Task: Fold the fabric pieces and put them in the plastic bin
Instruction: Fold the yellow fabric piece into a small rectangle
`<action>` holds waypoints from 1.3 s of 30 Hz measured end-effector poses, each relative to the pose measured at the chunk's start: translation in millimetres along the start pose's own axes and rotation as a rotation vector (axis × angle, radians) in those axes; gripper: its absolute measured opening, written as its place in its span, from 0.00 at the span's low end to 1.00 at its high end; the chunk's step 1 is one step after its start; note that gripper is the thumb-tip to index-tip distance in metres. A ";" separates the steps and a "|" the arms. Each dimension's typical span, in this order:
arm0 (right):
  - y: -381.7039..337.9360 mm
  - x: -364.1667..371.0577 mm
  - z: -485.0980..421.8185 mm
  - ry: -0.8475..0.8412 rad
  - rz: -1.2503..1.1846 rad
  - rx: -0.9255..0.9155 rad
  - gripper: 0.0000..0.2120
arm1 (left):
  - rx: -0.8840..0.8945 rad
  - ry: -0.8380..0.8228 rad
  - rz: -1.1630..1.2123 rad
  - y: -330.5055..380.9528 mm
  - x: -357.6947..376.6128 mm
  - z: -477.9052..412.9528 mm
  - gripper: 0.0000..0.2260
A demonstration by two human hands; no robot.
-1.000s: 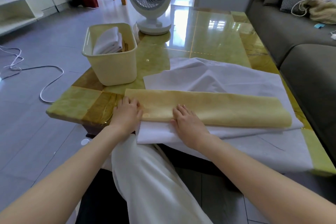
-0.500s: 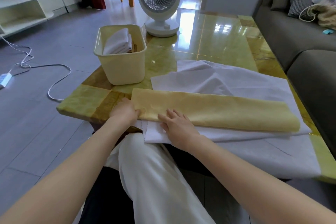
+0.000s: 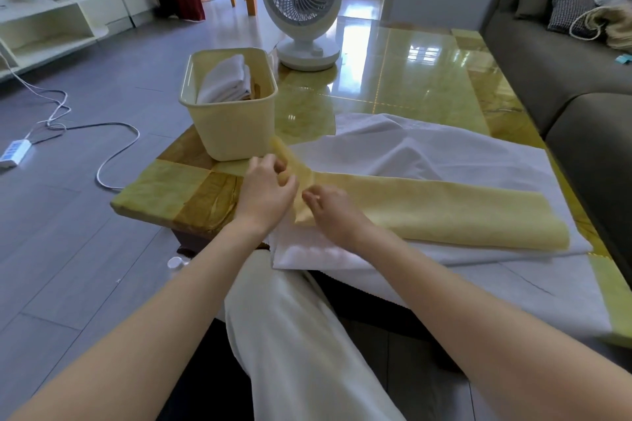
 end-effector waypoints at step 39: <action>119.4 -45.9 15.8 -0.030 -0.016 0.617 0.12 | 0.405 -0.474 -0.408 7.3 93.1 50.6 0.22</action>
Point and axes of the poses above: each hand's wrist, its own z-axis away from the middle knuckle, its own x-axis out of the palm, y = z × x, the point moved 9 cm from there along -z, towards the middle knuckle, and after that the axes turned 9 degrees about y, right-handed, at the moved point
